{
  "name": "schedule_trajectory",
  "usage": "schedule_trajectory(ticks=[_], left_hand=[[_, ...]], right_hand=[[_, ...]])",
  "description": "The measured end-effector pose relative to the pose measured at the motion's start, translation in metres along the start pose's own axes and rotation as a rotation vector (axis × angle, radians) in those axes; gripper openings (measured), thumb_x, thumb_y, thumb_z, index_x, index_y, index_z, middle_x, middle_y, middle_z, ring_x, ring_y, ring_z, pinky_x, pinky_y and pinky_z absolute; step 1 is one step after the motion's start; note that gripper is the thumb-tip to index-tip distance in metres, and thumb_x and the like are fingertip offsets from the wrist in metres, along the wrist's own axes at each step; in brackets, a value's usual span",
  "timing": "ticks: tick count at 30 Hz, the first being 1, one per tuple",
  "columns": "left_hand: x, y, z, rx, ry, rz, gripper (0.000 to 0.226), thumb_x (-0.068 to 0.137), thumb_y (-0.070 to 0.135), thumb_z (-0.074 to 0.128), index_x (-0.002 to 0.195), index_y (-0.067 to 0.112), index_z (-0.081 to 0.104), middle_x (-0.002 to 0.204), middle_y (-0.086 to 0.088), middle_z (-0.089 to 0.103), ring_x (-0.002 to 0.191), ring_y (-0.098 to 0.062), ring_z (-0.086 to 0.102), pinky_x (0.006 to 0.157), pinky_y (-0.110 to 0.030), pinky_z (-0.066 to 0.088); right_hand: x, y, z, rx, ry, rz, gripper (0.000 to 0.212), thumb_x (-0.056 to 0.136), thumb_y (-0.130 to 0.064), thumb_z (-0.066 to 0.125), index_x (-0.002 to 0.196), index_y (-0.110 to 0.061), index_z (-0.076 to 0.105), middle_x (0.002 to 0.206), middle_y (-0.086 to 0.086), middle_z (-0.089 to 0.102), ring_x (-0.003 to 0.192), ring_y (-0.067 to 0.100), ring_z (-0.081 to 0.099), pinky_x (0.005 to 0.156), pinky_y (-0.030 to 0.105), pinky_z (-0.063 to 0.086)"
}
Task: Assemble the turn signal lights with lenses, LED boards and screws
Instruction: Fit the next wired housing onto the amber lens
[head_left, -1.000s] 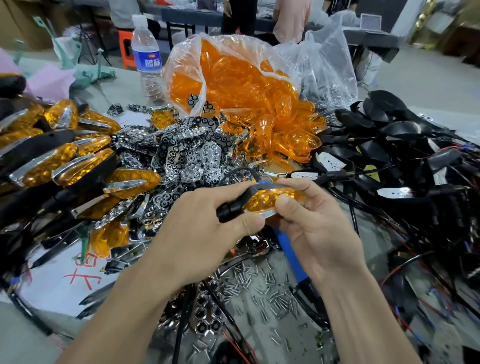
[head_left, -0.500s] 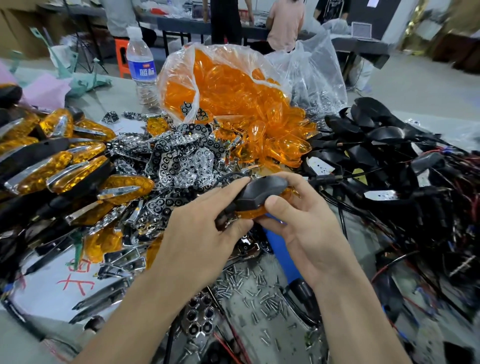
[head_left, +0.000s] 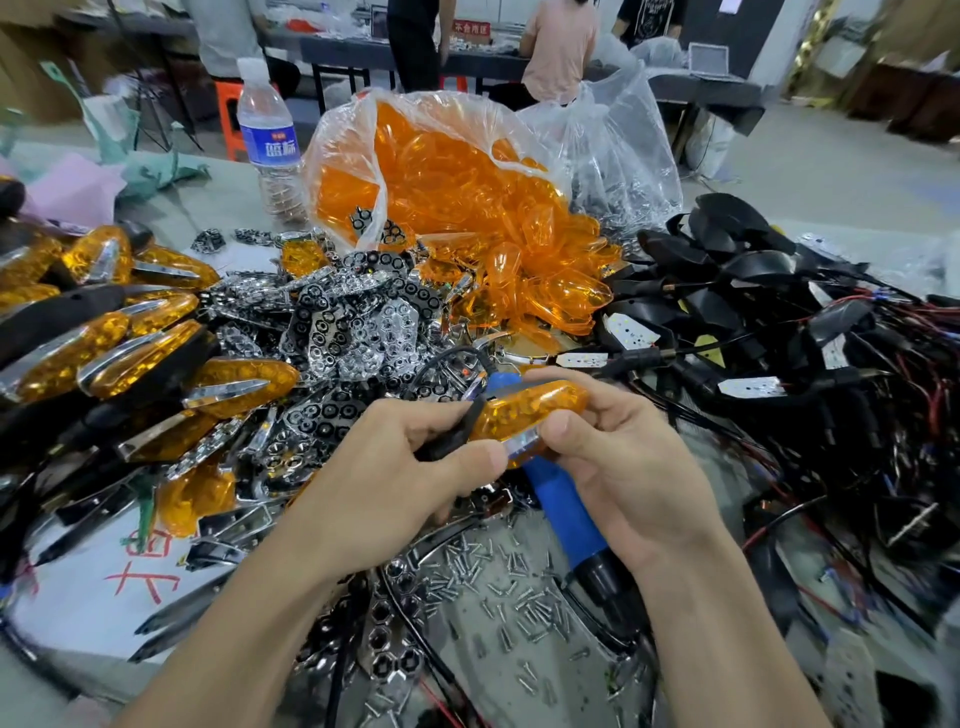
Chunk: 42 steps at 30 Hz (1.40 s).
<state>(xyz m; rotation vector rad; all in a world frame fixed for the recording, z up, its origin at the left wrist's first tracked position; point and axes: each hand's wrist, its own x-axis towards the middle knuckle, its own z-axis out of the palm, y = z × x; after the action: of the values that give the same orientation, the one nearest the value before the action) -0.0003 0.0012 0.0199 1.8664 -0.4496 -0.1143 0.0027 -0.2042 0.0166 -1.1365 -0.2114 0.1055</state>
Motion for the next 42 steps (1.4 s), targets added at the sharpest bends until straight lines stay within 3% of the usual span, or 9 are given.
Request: schedule_trajectory(ticks=[4, 9, 14, 24, 30, 32, 36, 40, 42], left_hand=[[-0.005, 0.003, 0.009, 0.256, 0.179, 0.026, 0.042, 0.082, 0.075, 0.059, 0.111, 0.048, 0.07, 0.088, 0.019, 0.074, 0.077, -0.002, 0.069, 0.067, -0.025, 0.052], [-0.001, 0.006, 0.013, -0.016, 0.164, 0.091, 0.044, 0.083, 0.054, 0.075, 0.123, 0.036, 0.072, 0.107, 0.015, 0.078, 0.101, -0.007, 0.073, 0.087, -0.03, 0.056], [-0.001, 0.008, 0.016, -0.078, 0.18, 0.125, 0.045, 0.081, 0.05, 0.076, 0.123, 0.034, 0.074, 0.106, 0.009, 0.079, 0.098, -0.011, 0.073, 0.084, -0.02, 0.054], [-0.003, 0.008, 0.02, -0.08, 0.23, 0.067, 0.042, 0.082, 0.038, 0.079, 0.124, 0.037, 0.074, 0.103, 0.018, 0.079, 0.097, -0.003, 0.073, 0.081, -0.014, 0.052], [-0.01, 0.008, 0.034, 0.314, 0.292, -0.028, 0.033, 0.085, 0.062, 0.058, 0.115, 0.05, 0.064, 0.085, 0.031, 0.066, 0.072, 0.002, 0.063, 0.061, -0.009, 0.041], [-0.009, 0.007, 0.034, 0.197, 0.277, -0.05, 0.028, 0.087, 0.058, 0.058, 0.113, 0.049, 0.059, 0.079, 0.023, 0.068, 0.062, -0.001, 0.062, 0.057, -0.012, 0.042], [-0.003, 0.011, 0.031, -0.322, 0.132, -0.127, 0.018, 0.088, 0.045, 0.062, 0.103, 0.034, 0.057, 0.079, -0.024, 0.065, 0.051, -0.016, 0.053, 0.044, -0.025, 0.036], [-0.003, 0.012, 0.029, -0.649, 0.005, -0.102, 0.034, 0.093, 0.043, 0.058, 0.119, 0.022, 0.064, 0.085, -0.014, 0.065, 0.049, -0.016, 0.05, 0.042, -0.023, 0.032], [-0.001, 0.009, 0.027, -0.782, -0.063, -0.116, 0.048, 0.096, 0.047, 0.053, 0.126, 0.009, 0.06, 0.088, -0.014, 0.065, 0.048, -0.014, 0.048, 0.042, -0.023, 0.029]], right_hand=[[-0.001, 0.004, 0.009, -0.068, 0.036, -0.061, 0.045, 0.058, -0.002, 0.089, 0.102, -0.004, 0.079, 0.092, 0.018, 0.077, 0.08, 0.023, 0.072, 0.075, 0.029, 0.06], [0.001, -0.001, 0.01, -0.012, -0.035, -0.059, 0.05, 0.065, -0.01, 0.083, 0.114, -0.009, 0.076, 0.112, 0.013, 0.074, 0.1, 0.029, 0.067, 0.091, 0.037, 0.058], [-0.001, 0.0, 0.009, 0.099, -0.021, -0.005, 0.042, 0.084, -0.028, 0.071, 0.118, -0.005, 0.074, 0.126, 0.016, 0.069, 0.122, 0.035, 0.06, 0.099, 0.049, 0.052], [0.003, 0.007, 0.02, 0.09, 0.109, -0.05, 0.038, 0.082, -0.023, 0.073, 0.107, 0.005, 0.073, 0.115, 0.031, 0.067, 0.107, 0.041, 0.059, 0.101, 0.063, 0.043], [0.009, 0.016, 0.031, -0.067, 0.327, -0.041, 0.005, 0.085, -0.007, 0.077, 0.085, -0.005, 0.081, 0.093, 0.019, 0.074, 0.09, 0.032, 0.065, 0.098, 0.062, 0.051], [0.009, 0.014, 0.029, -0.048, 0.282, -0.002, 0.01, 0.083, -0.018, 0.077, 0.085, -0.009, 0.082, 0.094, 0.017, 0.075, 0.089, 0.032, 0.066, 0.094, 0.057, 0.054], [0.003, 0.008, 0.022, 0.14, 0.157, 0.15, 0.043, 0.089, -0.041, 0.061, 0.108, -0.007, 0.08, 0.114, 0.019, 0.072, 0.093, 0.036, 0.059, 0.08, 0.043, 0.052], [-0.002, 0.005, 0.02, 0.184, -0.082, 0.151, 0.047, 0.096, -0.034, 0.056, 0.131, -0.004, 0.067, 0.125, 0.021, 0.068, 0.087, 0.041, 0.064, 0.069, 0.046, 0.059], [-0.003, 0.004, 0.017, 0.141, -0.138, 0.107, 0.058, 0.085, -0.03, 0.067, 0.137, -0.005, 0.063, 0.115, 0.017, 0.066, 0.084, 0.042, 0.047, 0.083, 0.051, 0.048]])
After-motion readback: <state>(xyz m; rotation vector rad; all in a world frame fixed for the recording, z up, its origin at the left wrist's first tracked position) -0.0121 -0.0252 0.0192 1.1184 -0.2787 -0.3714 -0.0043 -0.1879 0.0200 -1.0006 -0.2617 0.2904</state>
